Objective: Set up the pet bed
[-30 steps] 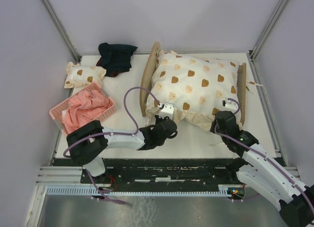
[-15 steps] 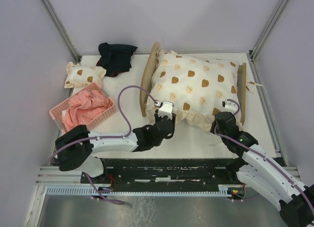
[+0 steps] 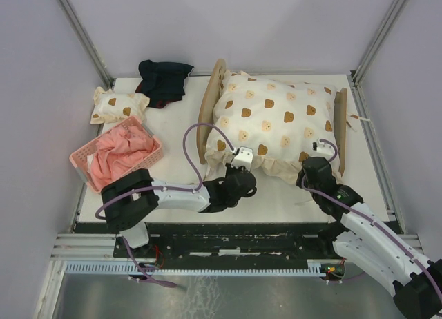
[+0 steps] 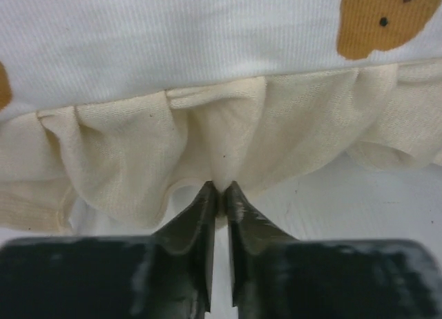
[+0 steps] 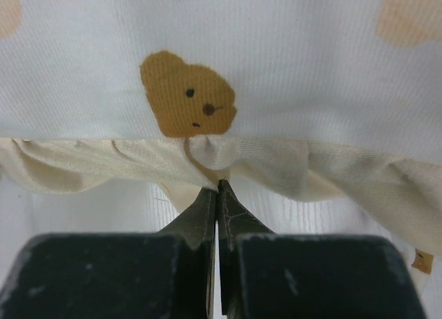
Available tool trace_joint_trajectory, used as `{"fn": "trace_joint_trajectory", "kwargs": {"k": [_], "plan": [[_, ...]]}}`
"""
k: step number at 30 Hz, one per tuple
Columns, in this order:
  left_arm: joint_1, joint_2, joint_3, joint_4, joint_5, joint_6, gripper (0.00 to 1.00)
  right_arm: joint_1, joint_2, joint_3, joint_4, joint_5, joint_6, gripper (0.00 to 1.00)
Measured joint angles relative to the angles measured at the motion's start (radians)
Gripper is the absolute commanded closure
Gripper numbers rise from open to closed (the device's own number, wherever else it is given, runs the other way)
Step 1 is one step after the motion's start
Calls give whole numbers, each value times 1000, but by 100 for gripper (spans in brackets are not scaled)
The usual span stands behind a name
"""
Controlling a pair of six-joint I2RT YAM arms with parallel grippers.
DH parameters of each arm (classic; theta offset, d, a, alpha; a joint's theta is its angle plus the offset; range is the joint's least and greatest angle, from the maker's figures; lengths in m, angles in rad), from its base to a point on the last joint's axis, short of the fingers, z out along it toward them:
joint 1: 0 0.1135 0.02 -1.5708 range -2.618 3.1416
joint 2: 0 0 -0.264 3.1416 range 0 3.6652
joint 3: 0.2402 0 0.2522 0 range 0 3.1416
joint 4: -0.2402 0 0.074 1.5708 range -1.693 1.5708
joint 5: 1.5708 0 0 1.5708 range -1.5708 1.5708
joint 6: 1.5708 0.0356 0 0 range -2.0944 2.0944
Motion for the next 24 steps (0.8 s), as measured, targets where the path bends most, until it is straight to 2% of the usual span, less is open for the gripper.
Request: {"fn": "trace_joint_trajectory", "kwargs": {"k": [2,15,16,17,19,20,22,24], "plan": [[2,8,5,0,-13,15,97,0,0,0,-5,9,0,98],[39,-21,-18,1,-29,48,97,2,-58,0,-45,105,28,98],[41,-21,-18,0,-27,48,95,2,-53,0,-46,106,31,98],[42,-21,-18,-2,-26,48,86,2,-51,0,-46,106,32,96],[45,-23,-12,-25,-16,48,65,2,-61,0,-45,103,30,74],[45,-23,-4,-45,-8,49,58,2,-70,0,-45,99,29,64],[45,-24,19,-91,3,47,52,2,-100,0,-51,87,23,50],[44,-37,34,-126,10,46,48,2,-132,11,-75,60,7,41]]}}
